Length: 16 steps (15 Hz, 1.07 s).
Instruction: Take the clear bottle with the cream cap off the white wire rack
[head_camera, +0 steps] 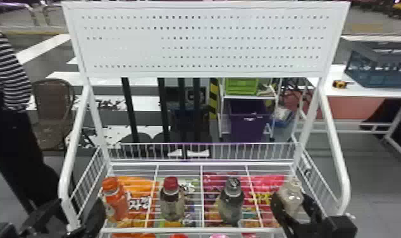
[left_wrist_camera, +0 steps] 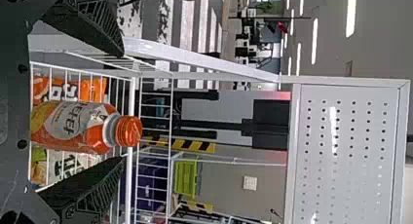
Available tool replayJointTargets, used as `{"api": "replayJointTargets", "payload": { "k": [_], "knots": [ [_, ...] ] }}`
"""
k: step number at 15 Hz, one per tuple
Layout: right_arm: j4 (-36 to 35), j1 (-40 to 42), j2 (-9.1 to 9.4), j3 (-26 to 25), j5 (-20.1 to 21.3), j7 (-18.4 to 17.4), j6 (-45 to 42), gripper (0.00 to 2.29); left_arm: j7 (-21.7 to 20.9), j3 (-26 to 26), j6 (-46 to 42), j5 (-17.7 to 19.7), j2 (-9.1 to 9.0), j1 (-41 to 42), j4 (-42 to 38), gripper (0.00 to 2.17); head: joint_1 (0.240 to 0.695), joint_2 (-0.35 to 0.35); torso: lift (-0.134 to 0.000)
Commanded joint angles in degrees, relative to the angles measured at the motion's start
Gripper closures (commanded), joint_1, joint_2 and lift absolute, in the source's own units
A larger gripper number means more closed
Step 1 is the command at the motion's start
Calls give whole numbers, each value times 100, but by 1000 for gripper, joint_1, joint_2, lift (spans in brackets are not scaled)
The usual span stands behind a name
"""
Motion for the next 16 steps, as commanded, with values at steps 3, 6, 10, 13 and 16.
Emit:
{"api": "replayJointTargets", "payload": {
  "k": [3,6,10,13,16],
  "knots": [
    [-376,237,5,-16,0,-132,5,829,-1,-32,-1,-22,5,-41,9,130,499,0,0],
    [-1185,703,5,-42,-35,-185,357,826,-1,-32,17,-14,14,-50,9,130,499,0,0],
    [-2732,1564,5,-68,-149,-176,1183,822,-1,-23,17,-14,23,-103,35,130,499,0,0],
    [-3637,2144,0,-95,-229,-176,1341,822,-1,-49,17,-5,14,-111,9,130,499,0,0],
    [-4261,2759,0,-51,-237,-149,1288,822,-1,-102,17,-5,5,-103,-26,130,499,0,0]
  ]
}}
